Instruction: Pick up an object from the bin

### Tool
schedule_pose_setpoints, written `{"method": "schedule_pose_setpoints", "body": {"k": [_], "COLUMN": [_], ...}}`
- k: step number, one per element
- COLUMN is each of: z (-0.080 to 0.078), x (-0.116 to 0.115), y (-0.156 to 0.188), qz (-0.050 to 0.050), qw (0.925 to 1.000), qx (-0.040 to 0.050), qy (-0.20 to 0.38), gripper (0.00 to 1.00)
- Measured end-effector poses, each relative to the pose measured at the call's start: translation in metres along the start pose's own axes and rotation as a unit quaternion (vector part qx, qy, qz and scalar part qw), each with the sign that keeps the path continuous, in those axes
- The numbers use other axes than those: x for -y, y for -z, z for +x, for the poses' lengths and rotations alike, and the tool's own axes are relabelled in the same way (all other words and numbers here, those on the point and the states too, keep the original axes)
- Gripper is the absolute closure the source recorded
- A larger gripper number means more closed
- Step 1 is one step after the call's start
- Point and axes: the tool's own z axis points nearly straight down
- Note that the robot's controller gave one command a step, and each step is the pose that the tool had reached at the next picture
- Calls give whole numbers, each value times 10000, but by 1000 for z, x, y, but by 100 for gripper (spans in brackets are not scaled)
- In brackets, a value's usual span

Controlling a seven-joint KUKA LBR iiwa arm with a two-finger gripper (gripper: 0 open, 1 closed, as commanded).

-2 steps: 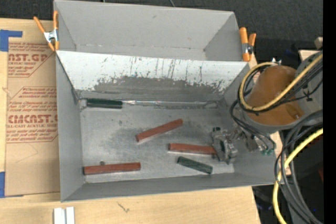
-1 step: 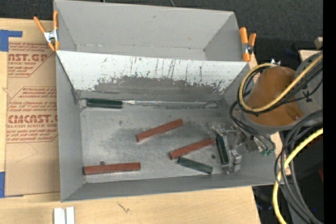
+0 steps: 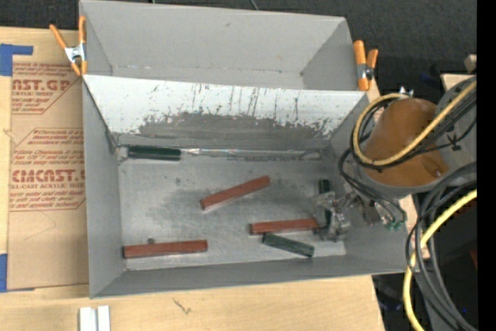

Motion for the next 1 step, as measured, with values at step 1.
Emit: {"method": "schedule_pose_setpoints", "body": {"k": [1], "z": [0], "x": [0], "y": [-1], "qz": [-1], "qw": [10000], "qx": [-4], "qy": [1], "gripper": [0]}}
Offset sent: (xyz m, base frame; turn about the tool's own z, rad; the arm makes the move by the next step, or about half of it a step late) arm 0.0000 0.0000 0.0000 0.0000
